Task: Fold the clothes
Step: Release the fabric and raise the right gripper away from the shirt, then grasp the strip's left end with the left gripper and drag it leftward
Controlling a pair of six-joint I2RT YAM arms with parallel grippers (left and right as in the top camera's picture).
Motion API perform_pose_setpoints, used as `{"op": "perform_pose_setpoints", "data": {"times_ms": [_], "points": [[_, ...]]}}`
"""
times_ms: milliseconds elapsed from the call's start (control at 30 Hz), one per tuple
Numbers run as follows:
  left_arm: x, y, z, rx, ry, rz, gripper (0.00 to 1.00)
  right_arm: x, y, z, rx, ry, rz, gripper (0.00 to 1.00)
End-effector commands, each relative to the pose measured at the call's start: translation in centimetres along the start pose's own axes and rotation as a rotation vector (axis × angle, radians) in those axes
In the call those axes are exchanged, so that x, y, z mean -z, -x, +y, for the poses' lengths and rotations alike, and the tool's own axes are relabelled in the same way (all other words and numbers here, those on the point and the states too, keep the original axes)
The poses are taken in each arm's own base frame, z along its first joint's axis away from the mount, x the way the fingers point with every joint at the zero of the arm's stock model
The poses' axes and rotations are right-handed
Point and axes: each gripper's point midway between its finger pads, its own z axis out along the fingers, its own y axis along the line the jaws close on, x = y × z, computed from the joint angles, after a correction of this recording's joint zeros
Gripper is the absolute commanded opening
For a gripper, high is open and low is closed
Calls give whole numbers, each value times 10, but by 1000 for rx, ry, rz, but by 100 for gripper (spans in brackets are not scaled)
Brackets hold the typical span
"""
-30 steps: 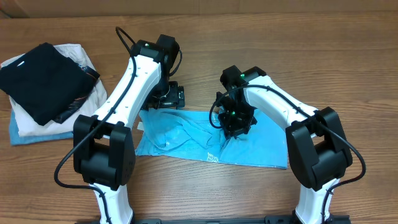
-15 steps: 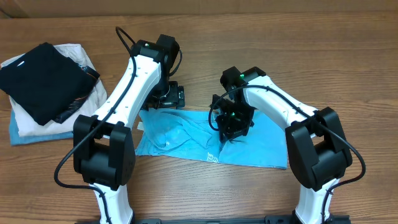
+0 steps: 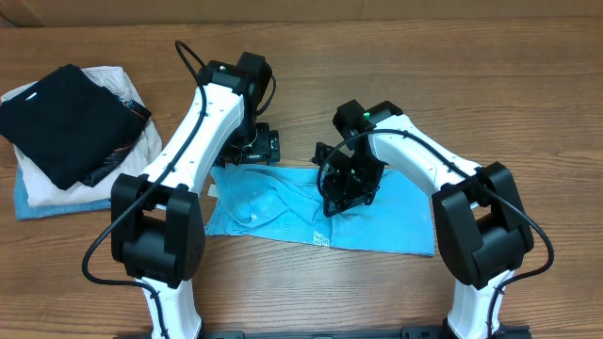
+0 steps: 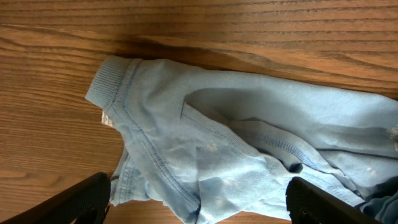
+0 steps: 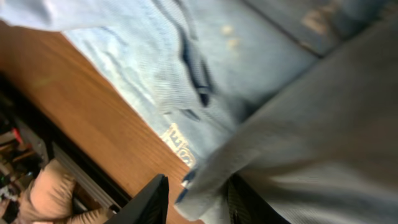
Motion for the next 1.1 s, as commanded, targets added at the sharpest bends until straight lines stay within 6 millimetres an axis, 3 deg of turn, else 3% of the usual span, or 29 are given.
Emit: {"op": "perform_pose_setpoints", "data": {"times_ms": [0, 100, 200, 233, 367, 533, 767, 933, 1067], "points": [[0, 4, 2, -14, 8, -6, 93, 35, 13, 4, -16, -68, -110, 35], [0, 2, 3, -15, 12, 3, 93, 63, 18, 4, -45, -122, -194, 38], [1, -2, 5, -25, 19, 18, 93, 96, 18, -11, -133, -264, -288, 40], [0, -6, 7, -39, 25, 33, 96, 118, 13, -22, -204, -348, -346, 42], [-5, -16, 13, -58, 53, 76, 97, 144, -3, -37, -303, -402, -399, 48], [-26, -29, 36, -39, 122, 136, 99, 150, -19, -56, -381, -398, -375, 50], [-62, -39, 59, -11, 58, 201, 100, 155, -25, -68, -419, -396, -376, 51], [-79, -34, 25, -125, -203, 175, 100, 155, -24, -68, -417, -397, -383, 51], [-89, -38, 18, -169, -236, 168, 100, 155, -24, -68, -417, -396, -383, 51]]}}
